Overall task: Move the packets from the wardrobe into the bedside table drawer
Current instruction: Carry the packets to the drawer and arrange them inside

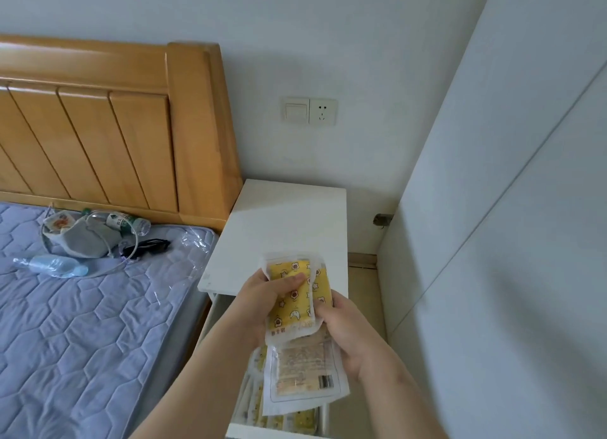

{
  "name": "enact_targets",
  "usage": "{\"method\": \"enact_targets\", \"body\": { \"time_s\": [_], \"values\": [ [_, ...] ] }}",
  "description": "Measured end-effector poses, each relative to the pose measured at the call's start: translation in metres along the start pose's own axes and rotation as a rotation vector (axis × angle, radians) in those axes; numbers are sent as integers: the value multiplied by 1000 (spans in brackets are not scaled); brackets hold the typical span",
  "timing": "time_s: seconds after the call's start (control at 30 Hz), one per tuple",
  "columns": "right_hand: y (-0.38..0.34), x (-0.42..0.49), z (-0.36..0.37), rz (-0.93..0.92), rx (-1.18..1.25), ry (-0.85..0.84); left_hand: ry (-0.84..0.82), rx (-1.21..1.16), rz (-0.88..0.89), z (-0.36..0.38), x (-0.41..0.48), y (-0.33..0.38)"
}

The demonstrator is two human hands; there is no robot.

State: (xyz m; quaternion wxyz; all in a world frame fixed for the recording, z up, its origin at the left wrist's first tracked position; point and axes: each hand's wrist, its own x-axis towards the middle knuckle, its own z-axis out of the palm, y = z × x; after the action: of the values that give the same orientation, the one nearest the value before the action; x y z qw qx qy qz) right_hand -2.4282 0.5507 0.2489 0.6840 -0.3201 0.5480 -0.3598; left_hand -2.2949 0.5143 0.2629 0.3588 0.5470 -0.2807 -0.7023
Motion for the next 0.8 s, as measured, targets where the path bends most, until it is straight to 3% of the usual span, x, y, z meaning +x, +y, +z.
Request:
{"method": "enact_targets", "body": {
  "time_s": [0.17,0.27,0.4,0.63,0.8],
  "values": [
    [15,39,-1,126,232,34,119,-147,-56,-12,42,-7],
    [26,62,18,95,264,15,190,-249,-91,-29,70,-4],
    [37,87,43,155,227,56,196,-211,-129,-61,108,0],
    [87,142,15,360,62,498,270,77,-174,-118,173,-33],
    [137,172,-22,439,58,600,221,361,-288,-126,207,-101]
  ]
}}
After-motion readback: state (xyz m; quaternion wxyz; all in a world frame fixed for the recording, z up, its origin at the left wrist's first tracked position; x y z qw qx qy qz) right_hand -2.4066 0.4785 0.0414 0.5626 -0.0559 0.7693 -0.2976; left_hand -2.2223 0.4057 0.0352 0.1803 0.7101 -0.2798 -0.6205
